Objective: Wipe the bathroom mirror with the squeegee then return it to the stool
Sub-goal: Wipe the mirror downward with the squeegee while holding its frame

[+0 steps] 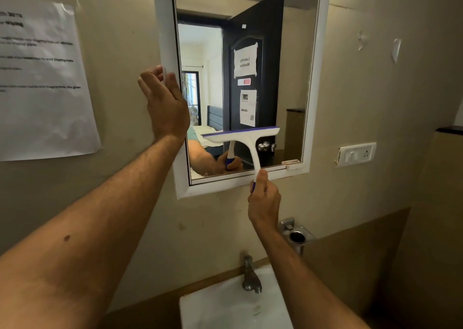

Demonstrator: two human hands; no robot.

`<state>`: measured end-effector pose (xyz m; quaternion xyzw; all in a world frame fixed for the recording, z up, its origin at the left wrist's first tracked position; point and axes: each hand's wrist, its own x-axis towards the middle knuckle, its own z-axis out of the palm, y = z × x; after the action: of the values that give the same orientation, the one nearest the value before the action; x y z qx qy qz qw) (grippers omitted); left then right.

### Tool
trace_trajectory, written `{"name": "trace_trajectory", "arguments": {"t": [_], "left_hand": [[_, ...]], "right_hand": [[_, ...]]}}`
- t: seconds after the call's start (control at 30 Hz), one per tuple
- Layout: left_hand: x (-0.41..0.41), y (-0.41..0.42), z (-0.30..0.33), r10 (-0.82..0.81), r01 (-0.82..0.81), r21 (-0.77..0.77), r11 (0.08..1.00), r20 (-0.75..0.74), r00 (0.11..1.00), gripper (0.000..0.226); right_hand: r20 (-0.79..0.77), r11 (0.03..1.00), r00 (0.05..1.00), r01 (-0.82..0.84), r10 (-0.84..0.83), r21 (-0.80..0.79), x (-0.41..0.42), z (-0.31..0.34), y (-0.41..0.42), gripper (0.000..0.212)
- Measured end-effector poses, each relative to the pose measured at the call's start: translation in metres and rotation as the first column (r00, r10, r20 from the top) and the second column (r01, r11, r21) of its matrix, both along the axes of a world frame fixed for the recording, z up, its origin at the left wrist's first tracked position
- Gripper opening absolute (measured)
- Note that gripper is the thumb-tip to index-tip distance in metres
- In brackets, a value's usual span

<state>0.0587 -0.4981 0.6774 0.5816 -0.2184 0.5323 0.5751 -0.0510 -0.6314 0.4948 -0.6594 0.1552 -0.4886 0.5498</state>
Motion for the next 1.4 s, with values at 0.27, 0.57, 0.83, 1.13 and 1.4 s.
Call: {"name": "trace_trajectory", "arguments": {"t": [0.27,0.57,0.83,1.13,1.4], "left_hand": [[0.011,0.004,-0.046,-0.055,0.059,0.099,0.993,-0.044,0.998,0.041],[0.015,0.005,-0.124,-0.147,0.168,0.115,0.979,-0.172,0.974,0.052],[0.011,0.015,-0.134,-0.167,0.197,0.108,0.974,-0.24,0.956,0.04],[0.012,0.023,-0.125,-0.224,0.29,0.237,0.927,-0.268,0.937,0.038],[0.007,0.032,-0.117,-0.203,0.31,0.302,0.902,-0.337,0.919,0.037]], "right_hand": [[-0.005,1.0,1.0,-0.018,0.018,0.014,-0.006,-0.047,0.009,0.05],[-0.038,1.0,0.999,-0.018,0.018,-0.009,0.002,-0.053,0.011,0.052],[-0.062,0.999,0.998,-0.01,0.007,-0.05,-0.006,-0.074,0.02,0.058],[-0.098,0.999,0.995,0.014,-0.018,-0.045,-0.003,-0.053,0.03,0.051],[-0.094,0.999,0.996,0.004,-0.009,-0.047,-0.015,-0.052,0.037,0.049]]}}
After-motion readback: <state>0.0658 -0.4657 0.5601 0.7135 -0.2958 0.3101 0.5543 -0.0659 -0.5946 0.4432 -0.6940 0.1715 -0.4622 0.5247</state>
